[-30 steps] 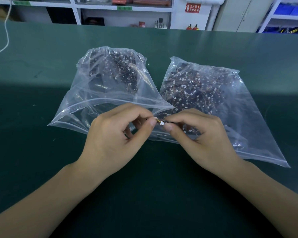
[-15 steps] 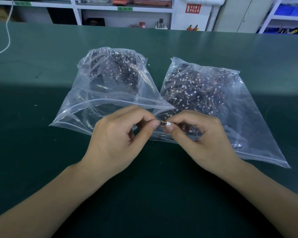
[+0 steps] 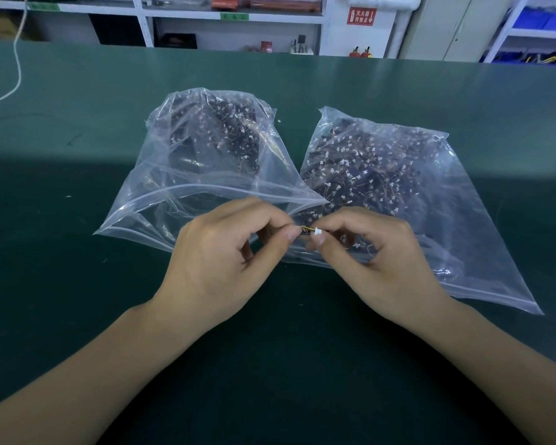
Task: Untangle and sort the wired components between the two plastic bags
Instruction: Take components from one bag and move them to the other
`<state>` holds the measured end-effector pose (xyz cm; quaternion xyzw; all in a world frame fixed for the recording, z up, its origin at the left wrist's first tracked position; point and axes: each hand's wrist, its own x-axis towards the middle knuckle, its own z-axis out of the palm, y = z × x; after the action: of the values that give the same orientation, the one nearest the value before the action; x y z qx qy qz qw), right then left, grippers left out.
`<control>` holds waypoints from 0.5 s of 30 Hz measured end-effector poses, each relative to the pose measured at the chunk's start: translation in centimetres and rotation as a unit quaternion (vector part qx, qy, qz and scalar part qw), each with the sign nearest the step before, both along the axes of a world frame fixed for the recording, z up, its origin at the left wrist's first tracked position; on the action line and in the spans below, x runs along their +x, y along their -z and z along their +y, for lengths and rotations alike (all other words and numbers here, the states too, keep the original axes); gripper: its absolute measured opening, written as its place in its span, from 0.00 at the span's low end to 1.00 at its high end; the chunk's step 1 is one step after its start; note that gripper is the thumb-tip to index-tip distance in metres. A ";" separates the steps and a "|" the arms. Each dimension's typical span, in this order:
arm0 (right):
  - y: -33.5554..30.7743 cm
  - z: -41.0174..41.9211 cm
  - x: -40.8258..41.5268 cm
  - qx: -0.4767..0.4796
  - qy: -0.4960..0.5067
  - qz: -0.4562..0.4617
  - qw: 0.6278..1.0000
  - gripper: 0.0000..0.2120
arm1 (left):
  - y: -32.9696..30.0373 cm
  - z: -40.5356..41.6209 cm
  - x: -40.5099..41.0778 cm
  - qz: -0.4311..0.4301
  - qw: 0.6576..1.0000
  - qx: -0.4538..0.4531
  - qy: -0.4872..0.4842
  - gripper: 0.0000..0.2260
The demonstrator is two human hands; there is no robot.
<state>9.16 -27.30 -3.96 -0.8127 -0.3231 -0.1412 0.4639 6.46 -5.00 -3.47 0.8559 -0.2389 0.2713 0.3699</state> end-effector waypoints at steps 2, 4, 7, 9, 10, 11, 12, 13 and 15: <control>0.0 0.0 0.0 0.000 -0.001 -0.002 1.000 0.05 | 0.0 0.0 0.0 0.002 1.000 0.000 -0.001 0.07; 0.1 -0.1 0.1 0.001 -0.001 0.001 1.000 0.05 | 0.0 0.0 0.0 0.006 1.000 0.000 0.000 0.07; 0.1 -0.1 0.1 -0.004 0.004 -0.001 1.000 0.06 | 0.1 0.0 0.0 0.003 1.000 0.006 0.002 0.06; 0.0 -0.2 0.2 -0.005 0.007 -0.010 1.000 0.05 | 0.2 0.0 0.1 0.000 1.000 0.005 0.003 0.06; 0.0 -0.3 0.2 -0.012 0.005 -0.018 1.000 0.04 | 0.3 0.1 0.1 -0.002 1.000 0.005 0.000 0.06; -0.1 -0.4 0.3 -0.030 0.004 -0.034 0.999 0.03 | 0.4 0.1 0.2 -0.006 1.000 0.005 -0.005 0.05; -0.1 -0.5 0.4 -0.062 0.007 -0.055 0.996 0.05 | 0.4 0.3 0.3 -0.012 1.000 0.005 -0.012 0.05; -0.1 -0.6 0.6 -0.103 0.013 -0.077 0.992 0.08 | 0.5 0.5 0.5 -0.017 1.000 0.002 -0.020 0.04; 0.0 -0.9 0.8 -0.173 0.028 -0.091 0.980 0.14 | 0.4 0.9 0.8 -0.023 0.999 -0.007 -0.032 0.04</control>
<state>9.99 -28.17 -3.95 -0.8730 -0.3610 -0.1692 0.2809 7.28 -4.11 -3.89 0.8540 -0.2179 0.3039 0.3619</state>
